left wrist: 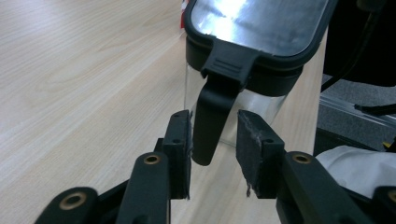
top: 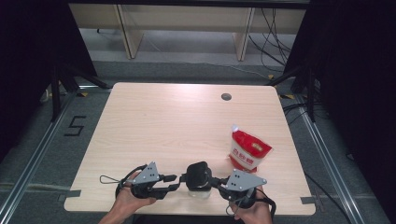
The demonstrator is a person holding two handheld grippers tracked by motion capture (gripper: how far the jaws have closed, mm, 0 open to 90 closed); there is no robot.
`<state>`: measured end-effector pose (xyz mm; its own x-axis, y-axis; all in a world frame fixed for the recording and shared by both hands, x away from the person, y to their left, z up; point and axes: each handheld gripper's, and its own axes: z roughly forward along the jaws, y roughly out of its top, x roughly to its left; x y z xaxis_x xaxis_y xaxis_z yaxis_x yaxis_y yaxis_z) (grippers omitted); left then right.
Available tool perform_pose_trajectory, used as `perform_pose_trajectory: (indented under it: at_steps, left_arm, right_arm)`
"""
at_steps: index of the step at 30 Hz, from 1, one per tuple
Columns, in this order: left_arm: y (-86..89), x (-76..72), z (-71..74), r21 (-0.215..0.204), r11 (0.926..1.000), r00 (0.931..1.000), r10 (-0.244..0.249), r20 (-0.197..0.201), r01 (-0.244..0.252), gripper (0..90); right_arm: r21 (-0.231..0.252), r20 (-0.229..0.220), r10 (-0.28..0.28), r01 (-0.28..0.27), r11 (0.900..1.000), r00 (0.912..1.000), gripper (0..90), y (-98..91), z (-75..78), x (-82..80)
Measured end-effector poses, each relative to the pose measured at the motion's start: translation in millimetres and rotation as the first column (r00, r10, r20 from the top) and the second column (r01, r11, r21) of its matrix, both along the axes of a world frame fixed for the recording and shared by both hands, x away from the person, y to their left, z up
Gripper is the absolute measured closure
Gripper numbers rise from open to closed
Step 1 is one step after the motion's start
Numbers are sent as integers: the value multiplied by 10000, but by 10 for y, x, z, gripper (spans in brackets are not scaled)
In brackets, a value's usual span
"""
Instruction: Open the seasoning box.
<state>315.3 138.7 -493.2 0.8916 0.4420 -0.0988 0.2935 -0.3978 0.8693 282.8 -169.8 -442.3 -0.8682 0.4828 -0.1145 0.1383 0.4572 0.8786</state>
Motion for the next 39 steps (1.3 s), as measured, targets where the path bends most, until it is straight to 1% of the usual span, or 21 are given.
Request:
perform_pose_trajectory:
  at_steps: [3, 4, 5, 6, 8, 14, 16, 18, 19, 22, 23, 24, 26, 27, 29, 30, 34, 36, 37, 38, 39]
  left_arm:
    - [4, 24, -28, 195, 9997, 9999, -120, 4, 120, 610]
    - [1, 27, -43, 234, 9997, 10000, -33, -44, 34, 606]
    - [11, 33, -50, 485, 9988, 10000, -6, -42, 8, 605]
    - [5, 36, -61, 370, 9993, 10000, -81, -39, 82, 604]
    - [-5, 33, -75, 264, 9996, 9999, 37, -140, -33, 602]
    - [-3, 51, -77, 497, 9987, 9999, -144, 26, 143, 607]
    - [-22, 40, -82, 237, 9996, 9999, -161, -54, 163, 619]
    - [-14, 39, -75, 475, 9987, 9998, -202, 50, 199, 632]
    - [-25, 32, -79, 317, 9993, 9998, -180, -22, 180, 634]
    - [-34, 41, -87, 279, 9991, 9994, -318, -109, 321, 647]
    - [-46, 34, -95, 189, 9997, 9998, -168, -84, 169, 649]
    - [-37, 44, -93, 368, 9990, 9996, -270, -40, 271, 649]
    - [-46, 61, -102, 348, 9984, 9989, -458, 55, 456, 652]
    - [-59, 50, -107, 272, 9990, 9994, -348, -23, 348, 653]
    - [-68, 61, -115, 355, 9981, 9987, -499, 47, 497, 653]
    - [-66, 66, -114, 572, 9974, 9989, -454, 141, 445, 654]
    - [-102, 71, -128, 438, 9981, 9990, -441, 100, 436, 657]
    - [-120, 74, -140, 311, 9983, 9988, -484, 13, 483, 664]
    - [-123, 77, -144, 269, 9984, 9987, -499, -36, 500, 671]
    - [-124, 77, -145, 317, 9986, 9991, -431, 5, 431, 678]
    - [-124, 78, -146, 335, 9986, 9991, -420, 43, 418, 693]
  right_arm:
    - [48, 48, -47, 46, 10000, 10000, 900, 10, 7, 3]
    - [34, 47, -79, 79, 10000, 10000, 900, 9, 9, 3]
    - [-77, 112, 44, -43, 10000, 9999, 900, 6, 20, 10]
    - [56, -20, -115, 116, 9999, 9999, 900, 19, 18, -1]
    - [-32, 63, -12, 12, 10000, 10000, 900, 23, 29, 9]
    - [27, 139, 34, -35, 10000, 9999, 900, 53, 50, 19]
    - [-21, 123, -24, 24, 10000, 9999, 900, 56, 67, 18]
    - [23, 149, 41, -41, 10000, 9999, 900, 76, 76, 27]
    - [31, 151, 38, -39, 10000, 9999, 900, 81, 80, 29]
    - [30, 163, 75, -75, 10000, 9998, 900, 98, 90, 40]
    - [28, 191, 89, -89, 10000, 9998, 900, 102, 93, 44]
    - [24, 195, 121, -122, 9999, 9997, 900, 106, 97, 47]
    - [45, 148, 126, -127, 9999, 9998, 900, 115, 104, 47]
    - [34, 147, 150, -150, 9999, 9998, 900, 116, 109, 52]
    - [57, 158, 161, -162, 9999, 9997, 900, 125, 113, 58]
    - [-13, 152, 163, -163, 9999, 9998, 900, 125, 121, 59]
    - [41, 183, 190, -191, 9998, 9997, 900, 145, 130, 61]
    - [48, 319, 206, -208, 9998, 9993, 900, 154, 137, 69]
    - [80, 244, 228, -230, 9997, 9994, 900, 161, 138, 65]
    - [-20, 470, 274, -273, 9996, 9985, 900, 159, 147, 77]
    - [30, 285, 211, -212, 9998, 9994, 900, 165, 149, 70]
